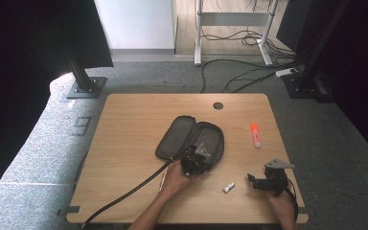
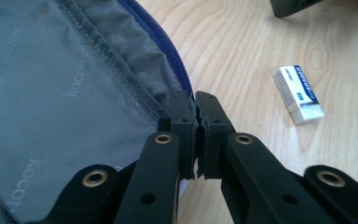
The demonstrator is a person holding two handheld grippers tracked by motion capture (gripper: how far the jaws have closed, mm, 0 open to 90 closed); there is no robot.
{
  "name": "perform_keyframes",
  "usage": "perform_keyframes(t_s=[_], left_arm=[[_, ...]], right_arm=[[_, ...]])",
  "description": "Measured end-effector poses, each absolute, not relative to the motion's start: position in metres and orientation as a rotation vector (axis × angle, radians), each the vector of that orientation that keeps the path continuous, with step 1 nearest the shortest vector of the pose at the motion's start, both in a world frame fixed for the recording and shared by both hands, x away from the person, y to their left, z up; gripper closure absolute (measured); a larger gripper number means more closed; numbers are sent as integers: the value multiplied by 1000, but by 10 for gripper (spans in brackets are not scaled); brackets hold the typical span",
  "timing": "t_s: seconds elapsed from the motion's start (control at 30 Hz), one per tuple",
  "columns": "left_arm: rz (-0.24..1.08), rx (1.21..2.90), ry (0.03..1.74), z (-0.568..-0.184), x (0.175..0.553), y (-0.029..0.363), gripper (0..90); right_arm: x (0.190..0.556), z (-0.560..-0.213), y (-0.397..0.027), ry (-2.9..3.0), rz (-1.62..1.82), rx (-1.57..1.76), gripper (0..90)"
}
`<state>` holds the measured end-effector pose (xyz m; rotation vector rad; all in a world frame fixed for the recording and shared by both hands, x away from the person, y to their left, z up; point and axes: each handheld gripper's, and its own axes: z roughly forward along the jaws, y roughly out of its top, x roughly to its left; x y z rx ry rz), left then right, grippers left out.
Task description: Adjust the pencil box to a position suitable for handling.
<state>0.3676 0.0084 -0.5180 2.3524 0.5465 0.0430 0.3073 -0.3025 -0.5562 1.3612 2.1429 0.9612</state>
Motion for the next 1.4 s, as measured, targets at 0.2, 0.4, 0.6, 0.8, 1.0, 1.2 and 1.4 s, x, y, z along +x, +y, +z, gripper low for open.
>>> perform_keyframes(t_s=[0.2, 0.4, 0.6, 0.8, 1.0, 1.2, 1.4], left_arm=[[18, 2340, 542, -520, 361, 8, 857], [0, 2340, 520, -520, 353, 6, 851], [-14, 2341, 502, -520, 347, 4, 843], [-28, 2337, 495, -519, 347, 5, 763], [2, 2332, 492, -511, 346, 9, 587], [43, 2316, 519, -504, 346, 17, 423], [65, 2310, 546, -498, 346, 29, 307]], right_arm=[[307, -556, -303, 2143, 961, 1361, 127], [307, -556, -303, 2143, 961, 1361, 126], [307, -556, -303, 2143, 961, 1362, 127], [307, -556, -303, 2143, 961, 1362, 127], [307, -556, -303, 2143, 961, 1361, 127], [307, -556, -302, 2143, 961, 1362, 127], [307, -556, -303, 2143, 961, 1361, 127]])
